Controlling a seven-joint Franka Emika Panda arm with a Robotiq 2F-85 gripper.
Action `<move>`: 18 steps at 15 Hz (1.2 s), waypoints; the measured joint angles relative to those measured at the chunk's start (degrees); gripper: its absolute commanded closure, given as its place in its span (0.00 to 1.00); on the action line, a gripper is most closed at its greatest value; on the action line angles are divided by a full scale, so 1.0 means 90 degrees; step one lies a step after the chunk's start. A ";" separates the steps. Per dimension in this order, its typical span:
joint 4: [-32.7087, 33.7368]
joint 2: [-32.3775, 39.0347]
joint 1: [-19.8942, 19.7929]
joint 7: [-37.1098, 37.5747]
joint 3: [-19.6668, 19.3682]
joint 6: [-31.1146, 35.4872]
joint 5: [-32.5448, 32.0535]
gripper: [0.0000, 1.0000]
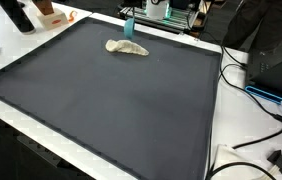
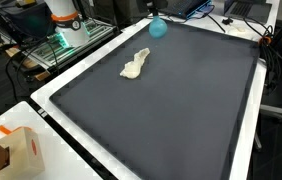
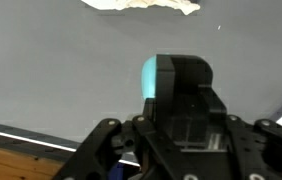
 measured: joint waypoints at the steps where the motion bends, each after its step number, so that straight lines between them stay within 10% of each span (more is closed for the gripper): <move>1: -0.0029 -0.0033 0.0040 -0.0269 -0.0098 0.0000 0.0312 0.75; 9: -0.0165 -0.0172 0.0316 -0.2133 -0.1093 -0.0347 0.2583 0.75; 18: -0.0235 -0.0077 -0.0260 -0.2348 -0.1641 -0.1848 0.3495 0.75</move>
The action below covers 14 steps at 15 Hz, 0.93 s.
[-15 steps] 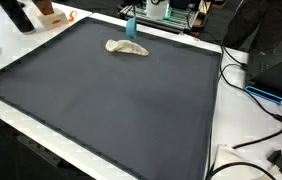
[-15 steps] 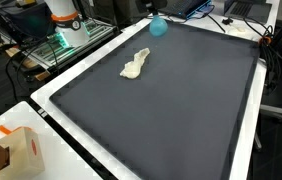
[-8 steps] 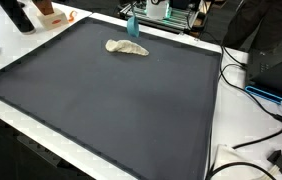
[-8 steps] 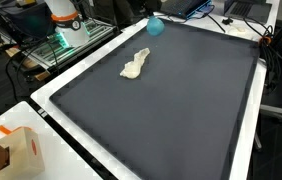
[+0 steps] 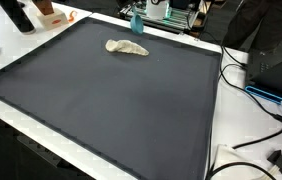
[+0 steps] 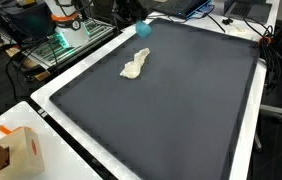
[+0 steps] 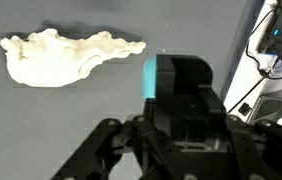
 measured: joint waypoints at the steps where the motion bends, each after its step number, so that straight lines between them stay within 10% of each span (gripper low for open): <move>1: 0.0003 0.0038 -0.0084 -0.0105 -0.0046 -0.0185 0.0151 0.75; 14: 0.0323 0.1278 -0.1344 -0.1820 -0.0253 -0.1969 0.2024 0.75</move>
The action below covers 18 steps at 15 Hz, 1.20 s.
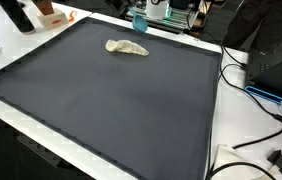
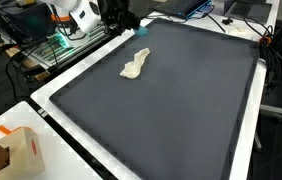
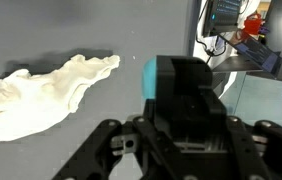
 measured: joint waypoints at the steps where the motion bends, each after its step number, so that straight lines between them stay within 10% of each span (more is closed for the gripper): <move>1: 0.0054 0.0117 -0.0075 -0.0056 0.0004 -0.0099 0.0086 0.75; 18: 0.0968 0.1824 -0.0787 -0.0239 0.0239 -0.1068 0.1031 0.75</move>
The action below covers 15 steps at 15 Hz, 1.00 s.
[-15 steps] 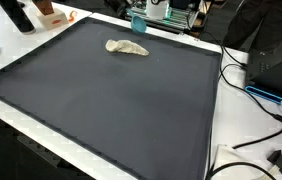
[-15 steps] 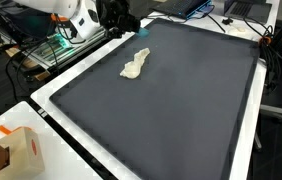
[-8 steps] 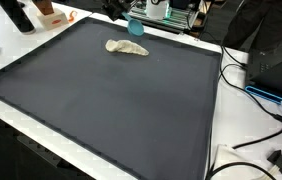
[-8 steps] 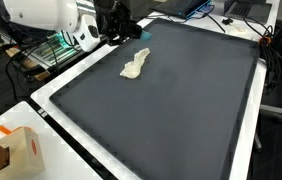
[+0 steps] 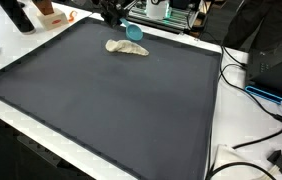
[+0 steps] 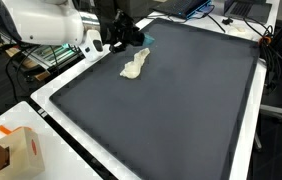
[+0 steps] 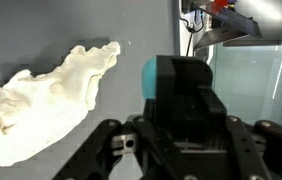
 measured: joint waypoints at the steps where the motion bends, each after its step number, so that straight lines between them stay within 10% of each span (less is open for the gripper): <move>1: 0.0050 0.0085 -0.0028 0.0000 0.0008 -0.0052 0.0024 0.75; 15: 0.0374 0.0535 -0.0064 0.1760 0.0105 -0.0093 -0.0002 0.75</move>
